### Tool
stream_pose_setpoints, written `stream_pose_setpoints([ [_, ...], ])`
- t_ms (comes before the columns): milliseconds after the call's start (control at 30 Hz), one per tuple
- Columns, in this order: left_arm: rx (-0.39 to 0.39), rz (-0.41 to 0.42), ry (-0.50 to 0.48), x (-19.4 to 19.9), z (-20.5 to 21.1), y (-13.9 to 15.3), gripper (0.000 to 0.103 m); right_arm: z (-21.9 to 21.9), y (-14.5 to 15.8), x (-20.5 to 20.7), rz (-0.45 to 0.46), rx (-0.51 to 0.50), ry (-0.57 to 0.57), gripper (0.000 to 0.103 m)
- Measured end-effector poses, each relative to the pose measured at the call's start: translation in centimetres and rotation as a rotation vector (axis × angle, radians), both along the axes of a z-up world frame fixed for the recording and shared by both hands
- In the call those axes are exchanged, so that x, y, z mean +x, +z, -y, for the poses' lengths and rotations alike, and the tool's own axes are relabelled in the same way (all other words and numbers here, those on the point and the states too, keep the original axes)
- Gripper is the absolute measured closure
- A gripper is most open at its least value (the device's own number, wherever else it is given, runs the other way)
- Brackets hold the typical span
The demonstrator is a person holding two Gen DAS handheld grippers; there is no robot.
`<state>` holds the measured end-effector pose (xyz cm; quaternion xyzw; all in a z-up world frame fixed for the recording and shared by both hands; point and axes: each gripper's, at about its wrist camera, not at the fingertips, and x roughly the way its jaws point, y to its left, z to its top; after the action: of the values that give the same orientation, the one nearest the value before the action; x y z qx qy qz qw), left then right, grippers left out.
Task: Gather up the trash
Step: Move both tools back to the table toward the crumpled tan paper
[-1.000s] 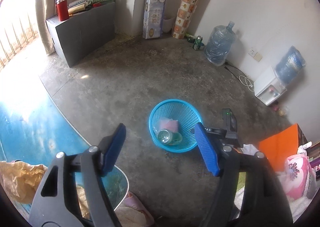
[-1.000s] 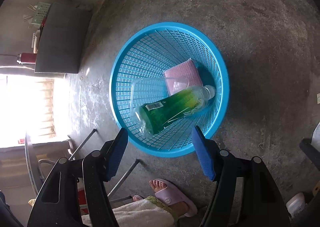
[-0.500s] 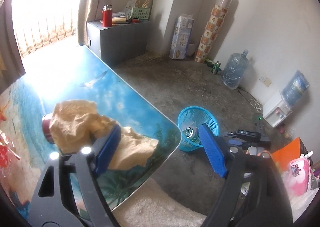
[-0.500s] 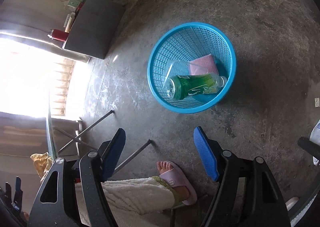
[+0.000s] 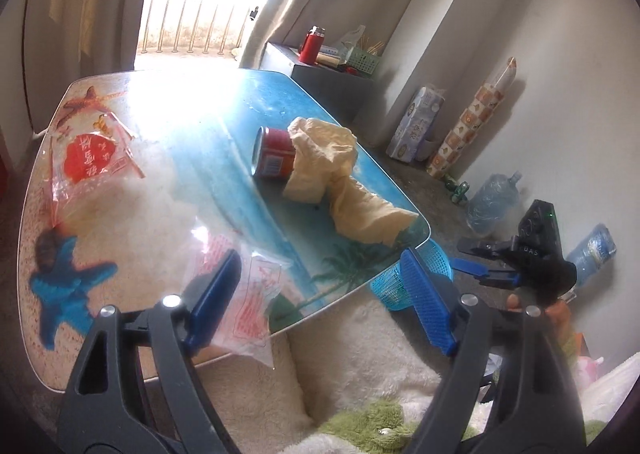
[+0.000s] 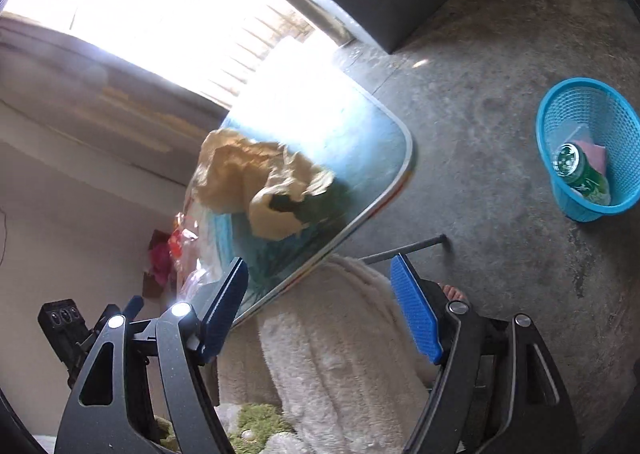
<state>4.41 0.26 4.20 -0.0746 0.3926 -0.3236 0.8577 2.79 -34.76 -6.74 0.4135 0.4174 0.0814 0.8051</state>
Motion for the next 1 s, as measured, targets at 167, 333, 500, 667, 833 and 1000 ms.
stream_pose_setpoints([
  [167,-0.048,-0.024,-0.036,-0.6,-1.1,-1.9,0.026,-8.7,0.2,4.4,-0.045,0.018,0.223,0.031],
  [333,-0.09,-0.082,-0.131,-0.2,-0.1,-3.9,0.026,-11.8,0.5,6.2,-0.081,-0.015,0.263,0.031],
  [500,-0.076,-0.157,-0.157,1.2,0.8,-6.4,0.026,-12.0,1.4,6.5,-0.096,-0.037,0.234,0.031],
  [667,-0.072,-0.194,-0.063,4.2,-0.8,-7.9,0.027,-11.3,1.6,7.5,-0.111,-0.048,0.208,0.031],
  [833,-0.075,-0.182,0.063,7.5,-3.2,-8.2,0.027,-11.1,1.9,8.6,-0.114,-0.061,0.192,0.031],
  [1000,-0.062,-0.17,0.196,9.9,-5.7,-7.9,0.027,-11.3,2.0,9.7,-0.111,-0.076,0.188,0.031],
])
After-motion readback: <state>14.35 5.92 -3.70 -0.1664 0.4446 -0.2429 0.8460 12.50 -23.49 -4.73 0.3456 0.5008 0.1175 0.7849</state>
